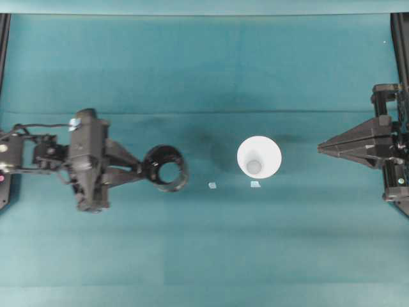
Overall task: Put the paper cup into the moved cup holder.
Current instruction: 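Slide the cup holder rightward toward the white paper cup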
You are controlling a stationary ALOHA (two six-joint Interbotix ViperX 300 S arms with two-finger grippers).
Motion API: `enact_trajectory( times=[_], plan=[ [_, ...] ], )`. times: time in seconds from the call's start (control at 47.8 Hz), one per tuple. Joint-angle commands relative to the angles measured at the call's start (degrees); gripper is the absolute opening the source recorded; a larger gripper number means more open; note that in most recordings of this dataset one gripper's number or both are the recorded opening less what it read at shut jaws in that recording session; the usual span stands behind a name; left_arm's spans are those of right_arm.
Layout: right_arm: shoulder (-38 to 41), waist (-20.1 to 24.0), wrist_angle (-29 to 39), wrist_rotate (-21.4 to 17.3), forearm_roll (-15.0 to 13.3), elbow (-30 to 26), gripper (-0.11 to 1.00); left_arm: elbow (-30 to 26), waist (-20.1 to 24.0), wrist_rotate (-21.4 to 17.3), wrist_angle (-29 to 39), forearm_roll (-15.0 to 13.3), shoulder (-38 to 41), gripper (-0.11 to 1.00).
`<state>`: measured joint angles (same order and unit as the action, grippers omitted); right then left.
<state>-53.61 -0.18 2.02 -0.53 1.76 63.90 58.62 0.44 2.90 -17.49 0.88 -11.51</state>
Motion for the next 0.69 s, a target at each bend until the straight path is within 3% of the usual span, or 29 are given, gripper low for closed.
enact_trajectory(
  times=[0.0, 0.167, 0.377, 0.67],
  plan=[
    [0.53, -0.09, -0.26, -0.53, 0.09, -1.32, 0.02, -3.52, -0.09, -1.41, -0.26, 0.09, 1.76, 0.18],
    [0.62, -0.09, -0.26, -0.53, 0.09, -1.32, 0.02, -9.58, 0.09, -4.31, 1.58, 0.09, 7.38, 0.18],
    [0.62, -0.09, -0.26, -0.53, 0.09, -1.23, 0.02, -15.21, 0.09, -5.01, 4.57, 0.09, 13.54, 0.18],
    [0.7, 0.0, 0.0, -0.53, 0.09, -1.23, 0.02, -16.17, 0.0, -4.92, 5.62, 0.09, 15.91, 0.18]
  ],
)
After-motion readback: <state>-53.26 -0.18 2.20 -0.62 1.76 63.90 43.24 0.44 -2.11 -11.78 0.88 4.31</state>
